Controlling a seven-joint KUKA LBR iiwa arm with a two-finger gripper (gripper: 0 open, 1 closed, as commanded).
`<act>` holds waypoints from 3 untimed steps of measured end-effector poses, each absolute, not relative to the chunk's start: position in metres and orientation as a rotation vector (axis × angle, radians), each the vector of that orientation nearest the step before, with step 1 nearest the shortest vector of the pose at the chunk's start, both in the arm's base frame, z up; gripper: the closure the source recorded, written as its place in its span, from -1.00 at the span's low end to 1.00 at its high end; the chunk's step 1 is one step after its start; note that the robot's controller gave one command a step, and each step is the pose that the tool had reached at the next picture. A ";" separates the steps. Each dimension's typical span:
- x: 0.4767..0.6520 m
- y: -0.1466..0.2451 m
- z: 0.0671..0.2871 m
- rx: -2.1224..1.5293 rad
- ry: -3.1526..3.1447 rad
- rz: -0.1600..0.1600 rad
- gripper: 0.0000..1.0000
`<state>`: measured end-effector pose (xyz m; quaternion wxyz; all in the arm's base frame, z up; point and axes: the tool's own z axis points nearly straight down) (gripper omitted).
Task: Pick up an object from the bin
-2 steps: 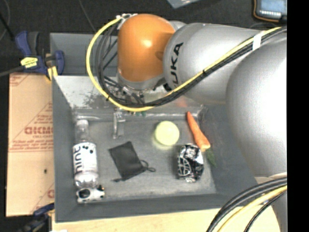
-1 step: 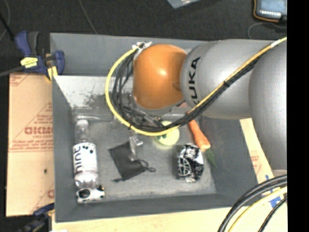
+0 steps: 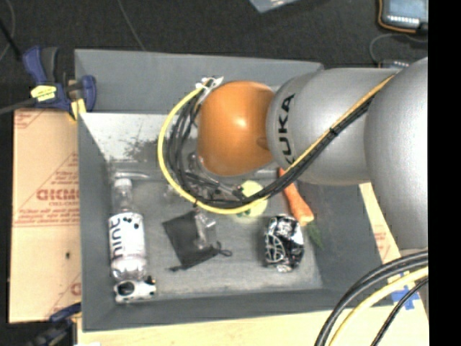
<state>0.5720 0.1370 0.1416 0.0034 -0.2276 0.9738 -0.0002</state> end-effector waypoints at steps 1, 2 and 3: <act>0.550 0.127 0.083 -1.227 2.878 -0.003 -1.00; 0.549 0.123 0.072 -1.458 2.767 -0.003 1.00; 0.549 0.123 0.072 -1.457 2.768 -0.003 1.00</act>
Offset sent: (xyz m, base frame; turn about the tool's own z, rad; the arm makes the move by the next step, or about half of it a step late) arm -0.0254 -0.0141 -0.0716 -0.5145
